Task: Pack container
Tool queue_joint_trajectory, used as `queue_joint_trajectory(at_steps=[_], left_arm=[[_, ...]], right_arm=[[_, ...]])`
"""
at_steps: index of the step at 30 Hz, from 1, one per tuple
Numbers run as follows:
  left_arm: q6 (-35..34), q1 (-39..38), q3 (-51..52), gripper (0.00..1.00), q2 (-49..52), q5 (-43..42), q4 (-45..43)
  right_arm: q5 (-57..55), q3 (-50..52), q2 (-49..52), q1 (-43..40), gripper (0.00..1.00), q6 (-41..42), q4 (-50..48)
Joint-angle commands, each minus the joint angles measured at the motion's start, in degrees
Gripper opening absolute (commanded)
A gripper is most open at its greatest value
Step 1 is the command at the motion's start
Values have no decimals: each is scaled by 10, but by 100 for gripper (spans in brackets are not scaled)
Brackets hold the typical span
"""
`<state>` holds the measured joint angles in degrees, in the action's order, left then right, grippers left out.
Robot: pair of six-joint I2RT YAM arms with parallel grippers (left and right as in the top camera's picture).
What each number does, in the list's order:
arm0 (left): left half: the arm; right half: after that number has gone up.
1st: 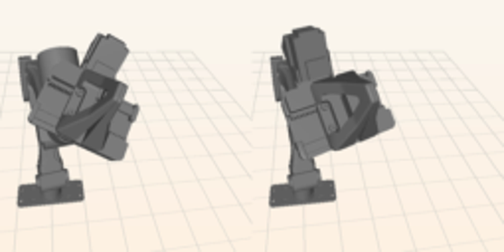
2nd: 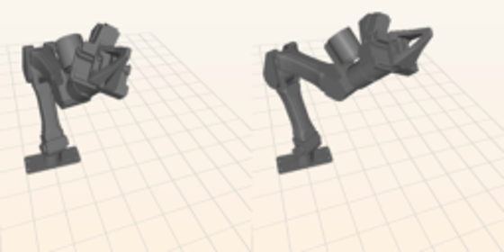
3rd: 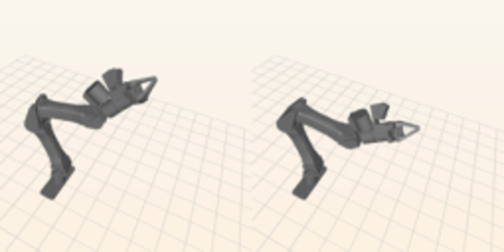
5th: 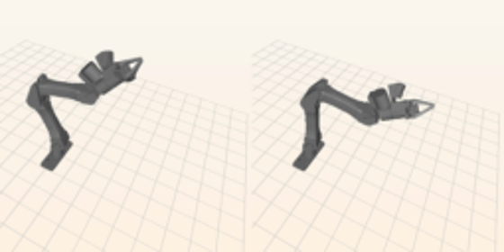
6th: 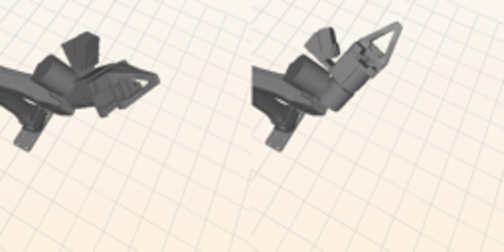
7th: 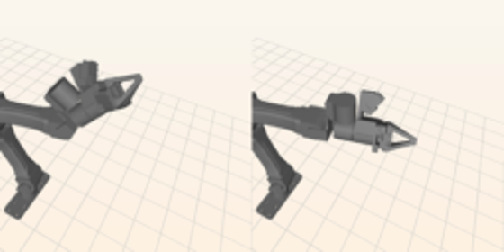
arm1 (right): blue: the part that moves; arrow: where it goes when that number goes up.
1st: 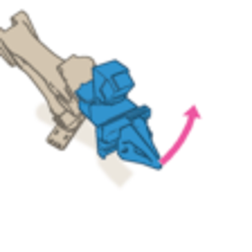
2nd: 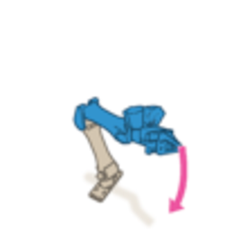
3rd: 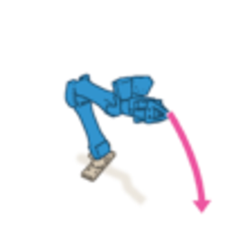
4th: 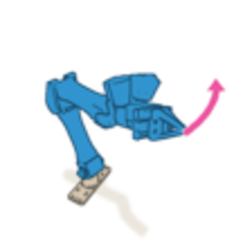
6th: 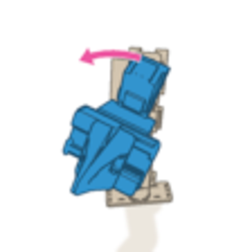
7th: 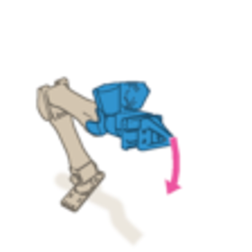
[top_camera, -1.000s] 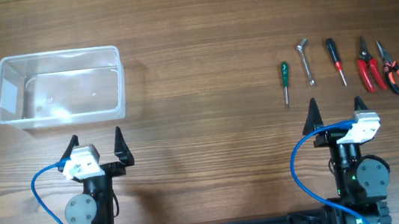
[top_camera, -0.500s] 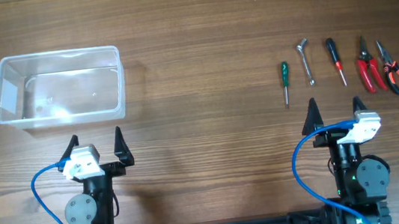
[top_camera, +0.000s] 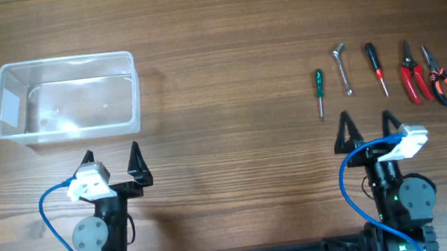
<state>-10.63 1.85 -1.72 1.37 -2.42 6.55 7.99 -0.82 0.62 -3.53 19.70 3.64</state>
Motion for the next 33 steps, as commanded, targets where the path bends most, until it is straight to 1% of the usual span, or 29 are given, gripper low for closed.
queue_joint_trajectory(at_steps=[1, 4, 8, 10, 11, 12, 16, 17, 20, 22, 25, 27, 29, 31, 33], left_arm=[[-80, 3, -70, 100, 48, 11, 54], [-78, 3, -141, 100, 119, 18, 94], [-78, 3, -255, 100, 252, 25, 132], [-78, 3, -322, 100, 327, 25, 149], [-78, 3, -360, 100, 366, 25, 161], [-77, 3, -395, 100, 398, 25, 174], [-30, 3, -551, 100, 527, 25, 254], [-30, 3, -593, 100, 556, 25, 282], [-30, 3, -695, 100, 624, 20, 353], [-31, 3, -764, 100, 665, 19, 412], [-73, 3, -776, 100, 673, -46, 426], [-74, 3, -776, 100, 671, -93, 424], [-75, 3, -776, 100, 676, -85, 427], [-81, 3, -776, 100, 690, -52, 440], [-83, 3, -776, 99, 718, -35, 465]], right_arm=[[57, -42, 40, -2, 100, -7, 61], [56, -80, 105, -2, 100, -20, 99], [56, -164, 228, -2, 100, -82, 111], [56, -229, 309, -2, 100, -92, 127], [56, -278, 363, -2, 100, -93, 150], [56, -304, 391, -2, 99, -95, 165], [56, -457, 534, -2, 100, -160, 268], [56, -494, 564, -2, 100, -168, 295], [59, -589, 635, -2, 100, -158, 362], [88, -629, 670, -2, 100, -100, 399], [105, -646, 680, -2, 100, -120, 409], [92, -648, 679, -8, 100, -117, 408], [51, -648, 678, -20, 100, -94, 410], [2, -648, 678, -36, 100, -55, 414], [-7, -648, 678, -52, 100, -32, 414]])
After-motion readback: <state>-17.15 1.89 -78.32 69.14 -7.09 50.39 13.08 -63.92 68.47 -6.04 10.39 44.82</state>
